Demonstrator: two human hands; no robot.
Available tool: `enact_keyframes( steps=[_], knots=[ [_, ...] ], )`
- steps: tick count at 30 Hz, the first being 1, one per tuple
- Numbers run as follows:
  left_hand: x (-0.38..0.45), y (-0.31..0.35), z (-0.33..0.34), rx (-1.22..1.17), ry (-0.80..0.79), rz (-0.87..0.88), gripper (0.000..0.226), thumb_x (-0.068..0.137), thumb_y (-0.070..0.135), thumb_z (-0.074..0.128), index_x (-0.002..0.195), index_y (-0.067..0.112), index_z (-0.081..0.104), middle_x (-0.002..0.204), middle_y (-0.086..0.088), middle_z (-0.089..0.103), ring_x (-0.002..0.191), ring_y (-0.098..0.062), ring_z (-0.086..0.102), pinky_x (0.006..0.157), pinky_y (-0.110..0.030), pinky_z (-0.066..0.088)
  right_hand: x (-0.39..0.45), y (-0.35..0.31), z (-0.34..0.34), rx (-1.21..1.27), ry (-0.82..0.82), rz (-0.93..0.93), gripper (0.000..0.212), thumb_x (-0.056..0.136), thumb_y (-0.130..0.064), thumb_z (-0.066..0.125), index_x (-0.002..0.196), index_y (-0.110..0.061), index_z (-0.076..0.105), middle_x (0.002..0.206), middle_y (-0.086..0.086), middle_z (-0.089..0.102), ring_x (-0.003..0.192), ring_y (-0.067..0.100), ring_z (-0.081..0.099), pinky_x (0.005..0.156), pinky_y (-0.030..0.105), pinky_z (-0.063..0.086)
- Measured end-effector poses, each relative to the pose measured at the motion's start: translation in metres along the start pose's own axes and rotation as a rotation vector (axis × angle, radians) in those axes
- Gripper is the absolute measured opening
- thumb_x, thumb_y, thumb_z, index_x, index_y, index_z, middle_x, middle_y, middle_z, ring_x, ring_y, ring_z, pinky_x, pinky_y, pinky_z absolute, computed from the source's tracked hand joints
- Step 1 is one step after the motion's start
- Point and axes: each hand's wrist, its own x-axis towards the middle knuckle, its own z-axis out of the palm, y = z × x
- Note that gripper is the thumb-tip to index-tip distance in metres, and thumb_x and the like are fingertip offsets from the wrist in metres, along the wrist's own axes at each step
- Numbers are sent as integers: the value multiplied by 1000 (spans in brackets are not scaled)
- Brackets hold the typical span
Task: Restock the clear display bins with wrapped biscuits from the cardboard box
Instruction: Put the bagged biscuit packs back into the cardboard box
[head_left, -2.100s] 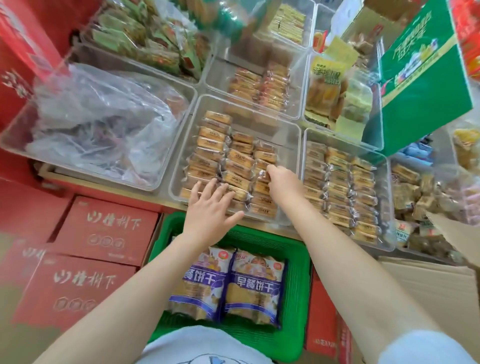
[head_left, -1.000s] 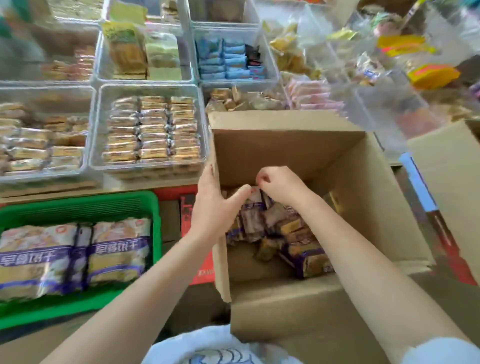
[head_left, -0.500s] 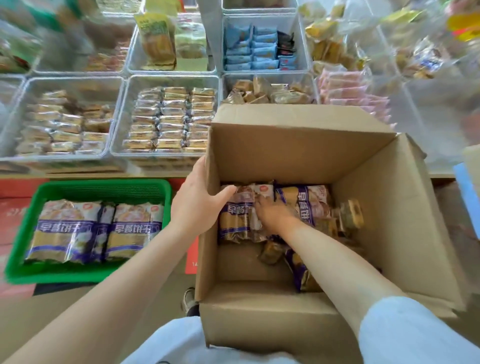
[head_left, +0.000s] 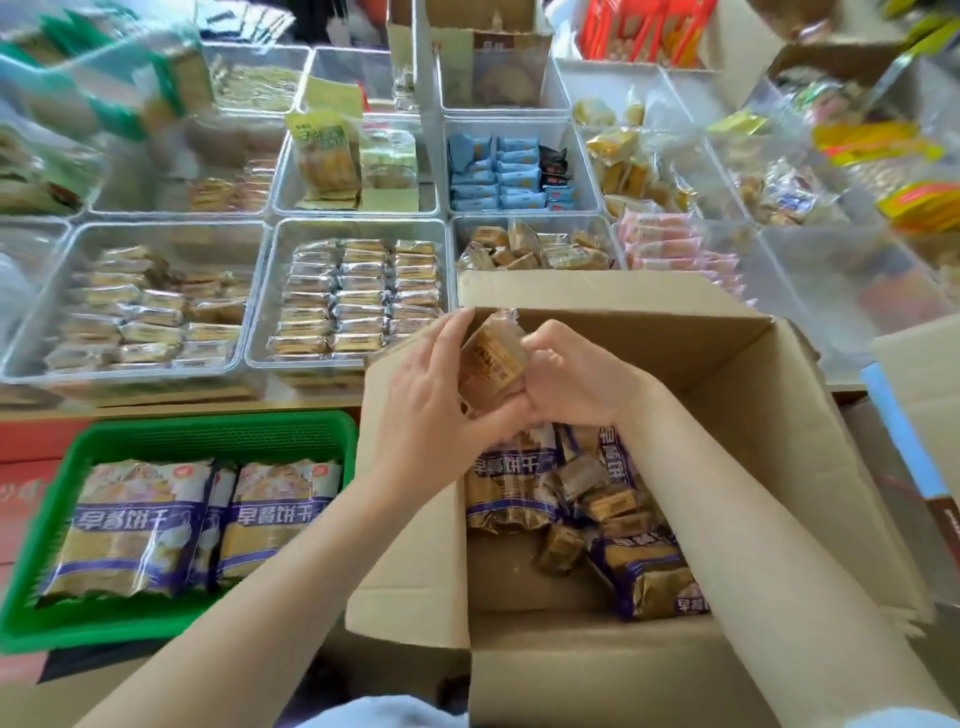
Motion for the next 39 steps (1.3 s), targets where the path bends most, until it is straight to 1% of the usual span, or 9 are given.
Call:
enact_keyframes(
  steps=[3,6,12,15,18,21,29,34,39],
  knots=[
    [16,-21,-41,-188,21,-43,57,83,44,79,132,28,53,111,7,66,96,-6,61,83,-29,55,30,-28,39,-106,94,-35,65,105,-48,27,142,3,44,120,29,56,108,44,54,102,60,38],
    [27,-60,-90,-435,45,-214,36,80,41,83,106,36,59,91,11,69,80,-3,65,66,-15,52,77,-47,73,-204,324,-38,73,100,-64,27,136,-6,55,114,23,67,104,42,65,95,48,49],
    [40,-207,-167,-974,-40,-741,85,54,54,86,126,22,54,111,-4,74,105,-25,70,95,-47,53,229,-61,135,-548,544,0,37,92,-24,62,128,-21,56,119,1,66,104,20,69,95,46,57],
    [41,-274,-196,-1077,-106,-825,105,50,60,88,138,17,48,119,-10,71,107,-26,70,79,-37,53,314,-63,160,-712,546,9,43,86,-33,73,125,-30,54,114,-9,63,103,13,65,86,36,57],
    [42,-313,-224,-1131,-234,-797,79,77,64,72,137,16,54,124,-14,68,100,-20,64,83,-35,48,377,-64,169,-778,664,13,40,91,-36,72,126,-26,57,108,-10,64,97,10,61,76,21,47],
    [55,-348,-242,-1005,-329,-734,50,97,56,52,136,26,56,131,1,64,110,-13,59,93,-32,44,413,-67,157,-717,727,46,30,94,-33,69,121,-28,57,107,-9,67,98,11,65,82,27,54],
    [106,-460,-223,-63,-210,-425,47,100,24,54,146,16,47,156,-5,40,144,-21,37,119,-39,30,485,-89,89,-1155,976,138,36,97,-15,58,132,-19,54,122,2,62,109,21,58,92,35,48],
    [149,-503,-204,304,-455,-156,57,101,42,50,150,15,40,159,-8,36,151,-25,24,127,-44,9,530,-76,56,-1480,806,313,46,93,-3,49,137,-14,54,128,8,60,120,31,54,104,41,44],
    [175,-522,-194,492,-685,-59,70,93,71,42,137,18,55,128,-4,65,128,-23,55,126,-47,3,547,-69,50,-1439,528,594,40,100,-23,38,136,-14,53,134,11,52,124,32,50,101,44,46]
  ],
)
